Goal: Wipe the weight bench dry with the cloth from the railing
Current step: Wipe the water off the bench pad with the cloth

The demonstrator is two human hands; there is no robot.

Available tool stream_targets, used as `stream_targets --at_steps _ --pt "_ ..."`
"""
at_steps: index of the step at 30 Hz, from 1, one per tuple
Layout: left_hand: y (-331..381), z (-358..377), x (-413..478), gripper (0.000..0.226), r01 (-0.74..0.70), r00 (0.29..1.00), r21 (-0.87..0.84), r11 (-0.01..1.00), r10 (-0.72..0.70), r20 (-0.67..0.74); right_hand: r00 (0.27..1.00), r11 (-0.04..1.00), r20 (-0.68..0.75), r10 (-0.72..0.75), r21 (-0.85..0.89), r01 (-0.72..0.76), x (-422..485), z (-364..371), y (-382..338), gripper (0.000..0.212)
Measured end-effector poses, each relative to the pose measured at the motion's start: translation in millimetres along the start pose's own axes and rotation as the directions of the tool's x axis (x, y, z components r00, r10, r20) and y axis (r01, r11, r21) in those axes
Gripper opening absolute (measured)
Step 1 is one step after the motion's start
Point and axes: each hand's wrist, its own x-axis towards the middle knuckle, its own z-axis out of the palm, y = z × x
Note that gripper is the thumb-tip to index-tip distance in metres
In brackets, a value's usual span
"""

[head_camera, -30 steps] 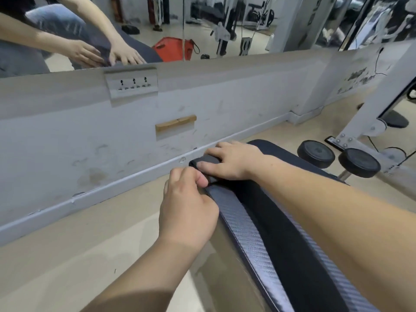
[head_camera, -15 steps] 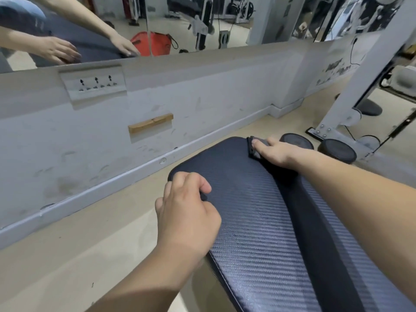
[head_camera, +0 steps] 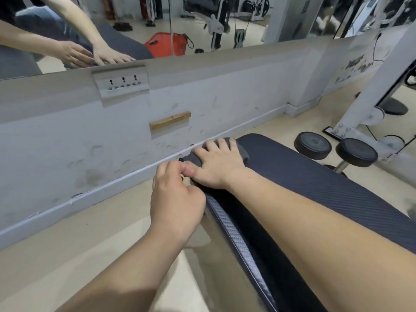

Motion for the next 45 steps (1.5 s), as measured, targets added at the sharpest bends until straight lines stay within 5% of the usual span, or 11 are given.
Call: stream_targets --at_steps 9,17,22,25,27,31,34,38,42,45 --pt "-1 -33 -17 0.033 0.038 0.998 0.067 0.997 -0.041 0.044 0.944 0.929 -0.003 -0.329 -0.18 0.323 -83 5 -17 0.054" --pt "22 -54 -67 0.031 -0.039 0.908 0.299 0.953 -0.091 0.409 0.934 0.897 0.11 -0.339 -0.263 0.356 -227 12 9 0.049" --pt "47 -24 -138 0.02 -0.055 0.829 0.264 0.963 -0.103 0.55 0.934 0.918 0.242 -0.263 -0.236 0.32 -323 10 25 0.057" --pt "55 0 -187 0.045 0.138 0.857 0.156 0.978 -0.196 0.477 0.913 0.956 0.299 -0.276 -0.011 0.292 -348 -8 30 0.059" --pt "60 11 -217 0.06 0.342 0.847 0.008 0.939 -0.312 0.43 0.902 0.942 0.349 -0.255 0.3 0.15 -352 -33 35 0.039" --pt "75 30 -263 0.075 0.522 0.816 -0.182 0.833 -0.426 0.39 0.988 0.75 0.027 0.152 0.649 -0.133 -358 -55 59 0.021" --pt "87 46 -266 0.088 0.574 0.793 -0.188 0.797 -0.483 0.372 0.913 0.729 -0.101 0.395 0.639 -0.245 -374 -34 75 0.02" --pt "70 61 -215 0.081 0.581 0.803 -0.162 0.798 -0.53 0.272 0.907 0.739 0.101 0.408 0.548 -0.393 -381 -11 97 0.033" --pt "45 54 -137 0.056 0.479 0.874 -0.083 0.874 -0.467 0.132 0.909 0.73 0.035 0.414 0.584 -0.355 -369 -15 112 0.037" --pt "32 52 -81 0.059 0.451 0.887 0.0 0.892 -0.449 0.107 0.919 0.747 -0.011 0.395 0.586 -0.314 -361 -16 111 0.035"
